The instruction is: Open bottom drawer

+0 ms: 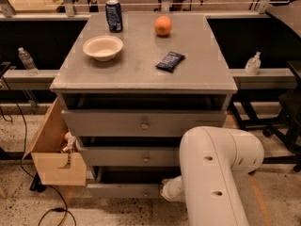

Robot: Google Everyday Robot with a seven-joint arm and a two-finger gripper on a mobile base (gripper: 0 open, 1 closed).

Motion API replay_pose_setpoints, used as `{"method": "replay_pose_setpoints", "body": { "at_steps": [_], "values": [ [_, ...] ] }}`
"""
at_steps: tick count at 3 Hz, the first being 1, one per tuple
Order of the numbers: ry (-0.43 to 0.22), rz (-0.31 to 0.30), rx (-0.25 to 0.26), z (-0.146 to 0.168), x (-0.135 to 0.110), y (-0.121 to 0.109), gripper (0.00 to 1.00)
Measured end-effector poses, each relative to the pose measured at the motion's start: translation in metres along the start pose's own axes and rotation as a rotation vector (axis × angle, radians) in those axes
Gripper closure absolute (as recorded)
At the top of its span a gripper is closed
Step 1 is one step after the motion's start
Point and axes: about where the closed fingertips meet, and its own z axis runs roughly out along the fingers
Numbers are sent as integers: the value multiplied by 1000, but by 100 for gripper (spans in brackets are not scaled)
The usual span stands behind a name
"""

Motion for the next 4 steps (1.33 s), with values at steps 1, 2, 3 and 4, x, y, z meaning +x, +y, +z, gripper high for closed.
{"method": "replay_pose_setpoints", "body": {
  "at_steps": [1, 2, 3, 4],
  "values": [
    [-8, 40, 7, -5, 12, 16, 100],
    [-8, 40, 6, -8, 10, 14, 100],
    [-8, 40, 6, -8, 10, 14, 100],
    [-8, 40, 6, -8, 10, 14, 100]
  ]
}}
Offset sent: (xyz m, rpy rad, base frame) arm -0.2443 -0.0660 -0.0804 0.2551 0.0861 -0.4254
